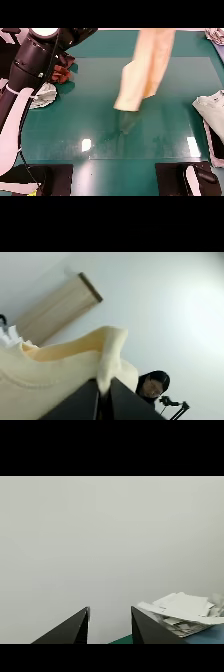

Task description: Fold the shirts.

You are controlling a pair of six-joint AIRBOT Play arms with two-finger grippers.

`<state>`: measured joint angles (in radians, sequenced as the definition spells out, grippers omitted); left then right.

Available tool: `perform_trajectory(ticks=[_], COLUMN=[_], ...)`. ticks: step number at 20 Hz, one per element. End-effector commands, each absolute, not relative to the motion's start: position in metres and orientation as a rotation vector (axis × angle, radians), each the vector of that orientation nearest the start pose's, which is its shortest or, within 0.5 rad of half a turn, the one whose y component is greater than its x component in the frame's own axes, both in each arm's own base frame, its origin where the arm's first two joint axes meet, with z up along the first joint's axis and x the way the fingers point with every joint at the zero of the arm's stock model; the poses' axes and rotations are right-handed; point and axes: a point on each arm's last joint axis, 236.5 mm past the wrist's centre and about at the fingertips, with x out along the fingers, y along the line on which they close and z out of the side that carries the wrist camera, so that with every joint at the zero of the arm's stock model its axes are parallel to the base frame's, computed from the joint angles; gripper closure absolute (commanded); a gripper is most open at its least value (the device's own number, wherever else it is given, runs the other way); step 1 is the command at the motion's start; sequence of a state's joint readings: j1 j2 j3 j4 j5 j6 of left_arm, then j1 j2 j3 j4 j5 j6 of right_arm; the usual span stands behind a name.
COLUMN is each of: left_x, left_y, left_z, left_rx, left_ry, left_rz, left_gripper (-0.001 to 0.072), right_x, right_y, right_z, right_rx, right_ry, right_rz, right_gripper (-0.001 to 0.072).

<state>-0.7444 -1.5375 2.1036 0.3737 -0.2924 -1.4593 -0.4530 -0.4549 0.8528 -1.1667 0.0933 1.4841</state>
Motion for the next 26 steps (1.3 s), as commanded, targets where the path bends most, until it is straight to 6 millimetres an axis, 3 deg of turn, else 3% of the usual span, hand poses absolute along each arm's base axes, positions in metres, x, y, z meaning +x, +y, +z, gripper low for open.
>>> perform_trajectory(ticks=[1, 3, 4, 6, 8, 10, 11, 13, 14, 16, 19, 21, 25, 26], left_x=[0.336, 0.334, 0.335, 0.348, 0.377, 0.412, 0.425, 0.440, 0.443, 0.450, 0.453, 0.454, 0.462, 0.463], left_y=[-0.405, -0.417, -0.428, -0.442, -0.437, -0.407, -0.383, -0.325, -0.295, -0.233, -0.166, -0.146, -0.135, -0.134], left_z=[0.549, 0.529, 0.504, 0.433, 0.344, 0.253, 0.210, 0.141, 0.119, 0.099, 0.098, 0.102, 0.097, 0.094], left_rx=[-1.073, -0.995, -0.930, -0.768, -0.672, -0.582, -0.526, -0.426, -0.381, -0.303, -0.216, -0.204, -0.266, -0.262], left_ry=[-0.026, 0.049, 0.129, 0.312, 0.538, 0.737, 0.828, 0.976, 1.021, 1.038, 0.988, 0.958, 0.947, 0.959], left_rz=[-1.172, -1.211, -1.237, -1.240, -1.118, -0.885, -0.748, -0.466, -0.321, -0.034, 0.252, 0.343, 0.380, 0.374], left_gripper=[0.0676, 0.0675, 0.0675, 0.0675, 0.0675, 0.0675, 0.0675, 0.0675, 0.0675, 0.0674, 0.0674, 0.0674, 0.0671, 0.0564], right_x=[0.260, 0.263, 0.266, 0.276, 0.290, 0.305, 0.309, 0.314, 0.315, 0.316, 0.317, 0.317, 0.315, 0.315], right_y=[-0.155, -0.151, -0.146, -0.130, -0.110, -0.080, -0.064, -0.034, -0.022, -0.002, 0.022, 0.037, 0.066, 0.072], right_z=[0.393, 0.391, 0.391, 0.386, 0.362, 0.320, 0.293, 0.242, 0.218, 0.177, 0.131, 0.108, 0.069, 0.061], right_rx=[0.265, 0.269, 0.272, 0.281, 0.303, 0.323, 0.336, 0.353, 0.360, 0.369, 0.373, 0.370, 0.346, 0.338], right_ry=[-0.414, -0.401, -0.397, -0.365, -0.250, -0.051, 0.068, 0.295, 0.398, 0.576, 0.774, 0.873, 1.037, 1.064], right_rz=[-0.456, -0.440, -0.421, -0.368, -0.301, -0.213, -0.168, -0.083, -0.049, 0.008, 0.076, 0.115, 0.190, 0.205], right_gripper=[0.0401, 0.0401, 0.0401, 0.0401, 0.0401, 0.0401, 0.0401, 0.0401, 0.0401, 0.0401, 0.0400, 0.0400, 0.0400, 0.0399])
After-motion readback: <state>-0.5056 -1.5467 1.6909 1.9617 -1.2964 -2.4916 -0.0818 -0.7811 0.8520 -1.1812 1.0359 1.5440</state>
